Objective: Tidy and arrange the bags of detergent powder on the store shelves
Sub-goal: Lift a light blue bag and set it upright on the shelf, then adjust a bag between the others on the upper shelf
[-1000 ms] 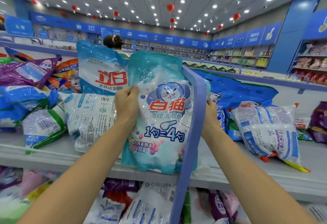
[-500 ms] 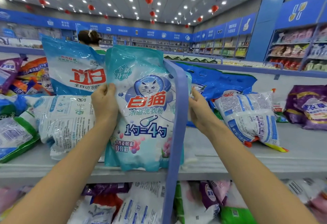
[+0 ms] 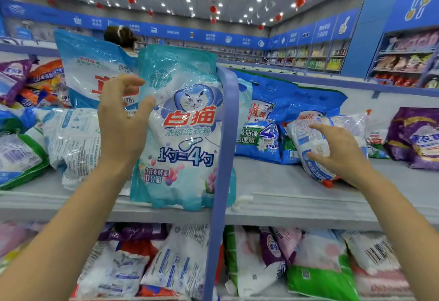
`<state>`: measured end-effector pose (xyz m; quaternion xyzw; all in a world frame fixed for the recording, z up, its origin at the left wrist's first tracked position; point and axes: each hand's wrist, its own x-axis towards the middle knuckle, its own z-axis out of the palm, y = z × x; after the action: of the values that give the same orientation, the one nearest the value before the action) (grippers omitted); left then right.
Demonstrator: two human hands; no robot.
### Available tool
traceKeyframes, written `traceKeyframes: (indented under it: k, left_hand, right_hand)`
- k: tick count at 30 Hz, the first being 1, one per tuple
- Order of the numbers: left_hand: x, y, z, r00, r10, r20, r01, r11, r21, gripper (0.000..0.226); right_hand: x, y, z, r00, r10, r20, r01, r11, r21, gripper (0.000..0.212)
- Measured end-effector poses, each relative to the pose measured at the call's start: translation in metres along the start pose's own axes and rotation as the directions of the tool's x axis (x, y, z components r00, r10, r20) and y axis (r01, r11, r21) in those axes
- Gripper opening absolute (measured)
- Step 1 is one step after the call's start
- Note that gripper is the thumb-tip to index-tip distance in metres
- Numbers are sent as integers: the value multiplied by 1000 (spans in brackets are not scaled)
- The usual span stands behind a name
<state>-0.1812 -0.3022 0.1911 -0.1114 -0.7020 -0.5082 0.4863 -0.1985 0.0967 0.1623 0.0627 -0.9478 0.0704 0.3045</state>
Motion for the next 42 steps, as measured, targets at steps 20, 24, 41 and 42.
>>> traceKeyframes:
  k: [20, 24, 41, 42]
  left_hand:
    - [-98, 132, 106, 955, 215, 206, -234, 969, 75, 27]
    - [-109, 118, 143, 922, 109, 372, -160, 981, 111, 24]
    - [-132, 107, 286, 401, -527, 749, 760, 648, 50, 53]
    - [-133, 107, 291, 345, -547, 763, 812, 581, 50, 53]
  right_hand:
    - [-4, 82, 2, 978, -200, -56, 193, 975, -112, 49]
    - [6, 98, -15, 961, 91, -261, -10, 955, 295, 25]
    - [5, 157, -11, 733, 665, 141, 155, -366, 918, 40]
    - [7, 162, -10, 724, 664, 186, 131, -397, 908, 34]
